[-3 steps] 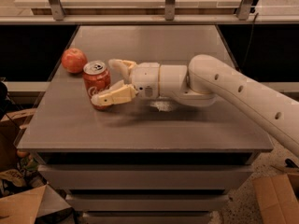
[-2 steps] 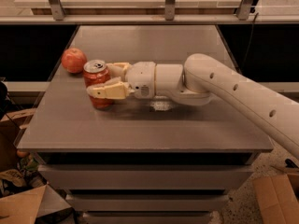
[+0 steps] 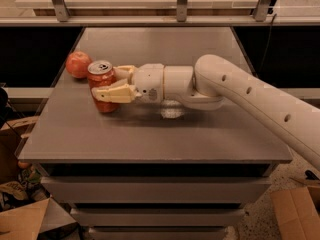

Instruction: Pick coke can

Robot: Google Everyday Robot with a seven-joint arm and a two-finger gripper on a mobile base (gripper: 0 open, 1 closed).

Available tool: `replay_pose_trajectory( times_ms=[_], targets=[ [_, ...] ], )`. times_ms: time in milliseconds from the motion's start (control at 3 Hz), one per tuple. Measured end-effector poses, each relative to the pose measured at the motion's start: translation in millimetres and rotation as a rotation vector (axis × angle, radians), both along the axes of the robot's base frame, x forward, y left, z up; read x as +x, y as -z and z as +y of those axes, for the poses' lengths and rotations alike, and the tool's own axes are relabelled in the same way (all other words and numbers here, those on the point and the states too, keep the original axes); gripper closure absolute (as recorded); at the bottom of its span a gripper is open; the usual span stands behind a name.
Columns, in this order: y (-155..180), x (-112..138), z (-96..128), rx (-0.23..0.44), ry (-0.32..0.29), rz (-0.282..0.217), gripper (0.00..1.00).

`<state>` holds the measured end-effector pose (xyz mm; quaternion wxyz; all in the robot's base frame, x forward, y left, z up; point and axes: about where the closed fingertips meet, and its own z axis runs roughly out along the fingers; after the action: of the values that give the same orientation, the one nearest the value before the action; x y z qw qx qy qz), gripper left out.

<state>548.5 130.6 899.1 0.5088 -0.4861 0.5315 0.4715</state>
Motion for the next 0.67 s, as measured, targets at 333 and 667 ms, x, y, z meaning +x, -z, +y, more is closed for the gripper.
replay_pose_trajectory(
  times_ms=[333, 667],
  targets=[
    [-13, 4, -3, -0.003, -0.005, -0.025, 1.0],
    [-32, 10, -10, -0.01, -0.007, -0.061, 1.0]
  ],
)
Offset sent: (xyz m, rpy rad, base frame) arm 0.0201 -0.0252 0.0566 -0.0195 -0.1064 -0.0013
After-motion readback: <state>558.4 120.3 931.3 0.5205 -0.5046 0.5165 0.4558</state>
